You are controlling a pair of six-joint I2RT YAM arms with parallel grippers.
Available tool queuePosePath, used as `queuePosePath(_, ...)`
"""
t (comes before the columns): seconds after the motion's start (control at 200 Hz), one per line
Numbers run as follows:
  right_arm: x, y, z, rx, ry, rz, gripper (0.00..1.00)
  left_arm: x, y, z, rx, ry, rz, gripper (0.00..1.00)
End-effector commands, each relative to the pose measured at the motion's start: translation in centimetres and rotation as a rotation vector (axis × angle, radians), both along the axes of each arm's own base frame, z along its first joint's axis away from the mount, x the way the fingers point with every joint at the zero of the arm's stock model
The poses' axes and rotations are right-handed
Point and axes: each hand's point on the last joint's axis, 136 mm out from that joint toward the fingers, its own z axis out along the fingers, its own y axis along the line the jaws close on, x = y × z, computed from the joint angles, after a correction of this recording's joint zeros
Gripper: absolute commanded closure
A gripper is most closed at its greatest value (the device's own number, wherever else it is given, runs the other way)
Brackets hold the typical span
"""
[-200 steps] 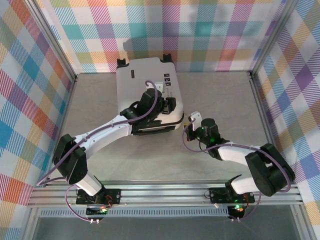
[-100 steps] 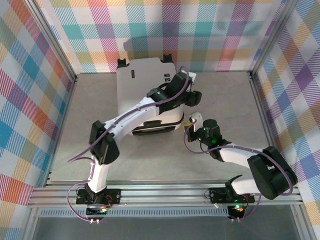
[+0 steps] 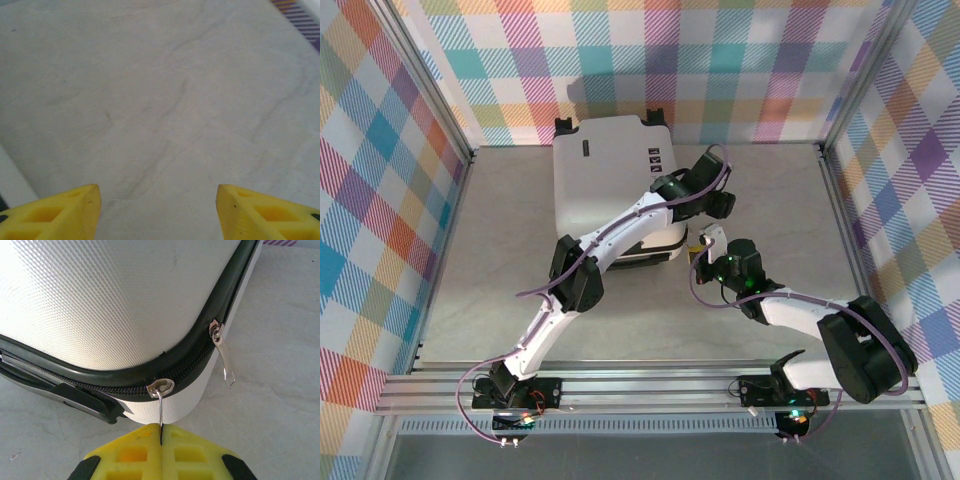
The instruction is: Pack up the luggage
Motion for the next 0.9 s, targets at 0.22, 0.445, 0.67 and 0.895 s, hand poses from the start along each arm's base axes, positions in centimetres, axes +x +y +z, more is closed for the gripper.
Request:
queuePosePath(0.22,3.0,-0.7,3.4,0.051,-0.119,-0.118,1.00,-2.0,5.8,-1.6,0.094,0.039,0.180,0.38)
queuePosePath(0.445,4.6,-0.8,3.0,0.065,-0.121,-0.172,1.00,-3.4,6.9,-2.6,0.082,0.073,0.186,0.39)
queuePosePath(0.67,5.5,-1.5,3.4,0.095,-0.162,-0.236,1.00,-3.9,7.7,-4.0,0.106,0.095,0.194,0.39)
queuePosePath(0.895,6.1,-2.2,3.7,0.105,-0.179,-0.294,1.00,-4.1,8.8,-4.4,0.102,0.104,0.213,0.40)
